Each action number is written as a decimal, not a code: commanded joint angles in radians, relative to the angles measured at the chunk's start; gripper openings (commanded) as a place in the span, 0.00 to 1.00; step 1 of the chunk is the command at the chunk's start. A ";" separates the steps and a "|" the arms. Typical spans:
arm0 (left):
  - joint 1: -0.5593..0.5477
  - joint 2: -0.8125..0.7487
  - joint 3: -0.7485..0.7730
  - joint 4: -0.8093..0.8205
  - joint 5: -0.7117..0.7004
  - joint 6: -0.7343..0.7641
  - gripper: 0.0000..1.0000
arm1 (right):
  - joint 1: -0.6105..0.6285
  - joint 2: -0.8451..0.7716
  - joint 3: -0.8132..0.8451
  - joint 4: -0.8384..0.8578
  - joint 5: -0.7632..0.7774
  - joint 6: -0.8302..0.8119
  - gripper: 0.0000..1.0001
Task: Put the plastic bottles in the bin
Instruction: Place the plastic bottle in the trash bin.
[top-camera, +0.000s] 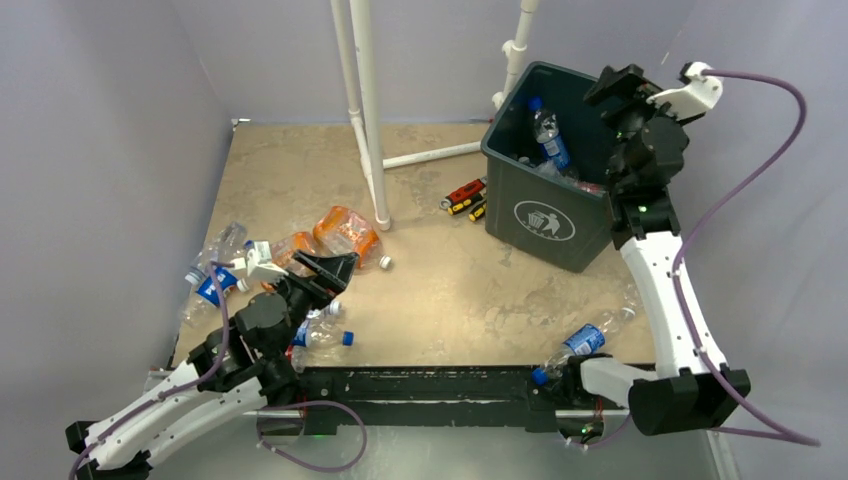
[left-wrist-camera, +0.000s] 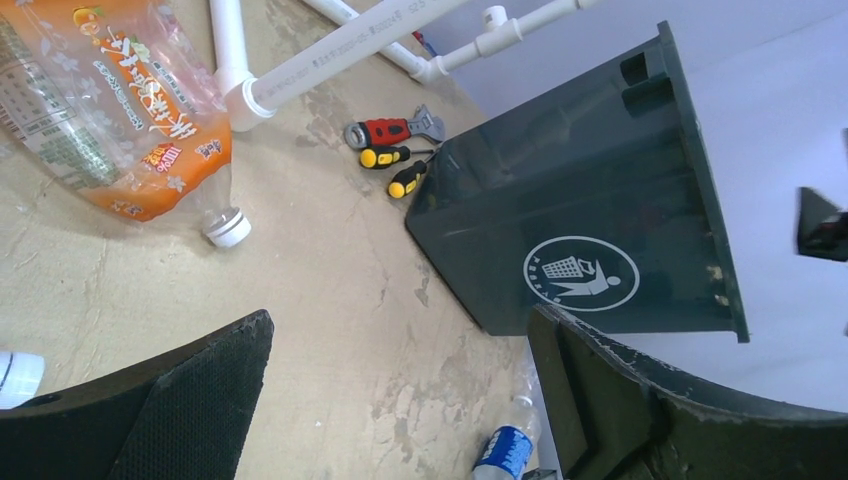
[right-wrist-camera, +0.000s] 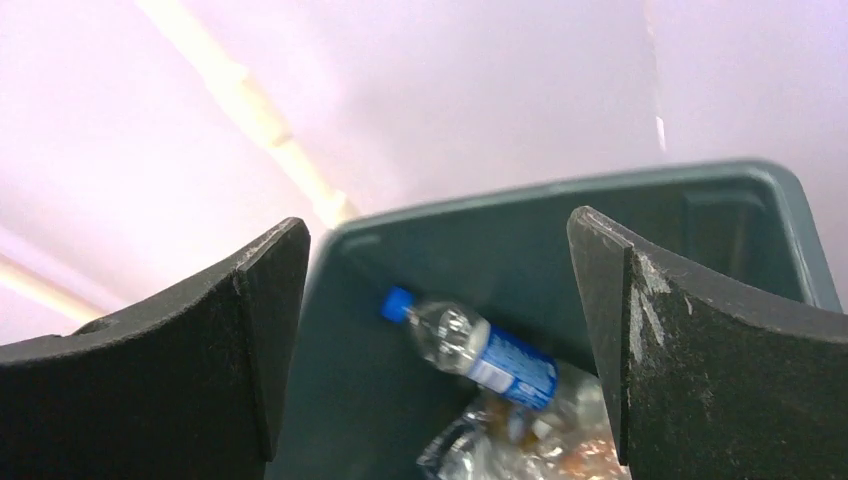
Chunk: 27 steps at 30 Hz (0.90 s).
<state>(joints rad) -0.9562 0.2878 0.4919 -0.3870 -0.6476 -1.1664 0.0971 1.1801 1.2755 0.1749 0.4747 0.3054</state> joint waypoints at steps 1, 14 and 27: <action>-0.003 0.034 0.047 -0.002 -0.004 0.028 0.99 | 0.019 -0.067 0.111 -0.017 -0.132 0.072 0.99; -0.003 0.021 0.187 -0.170 -0.167 0.097 0.99 | 0.180 -0.247 0.189 -0.153 -0.800 0.096 0.99; -0.003 0.182 0.346 -0.565 -0.347 -0.006 0.99 | 0.581 -0.339 -0.309 -0.210 -0.775 0.001 0.99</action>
<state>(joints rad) -0.9562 0.3817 0.8082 -0.7731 -0.9230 -1.1080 0.6006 0.8371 1.0985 -0.0235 -0.3828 0.3370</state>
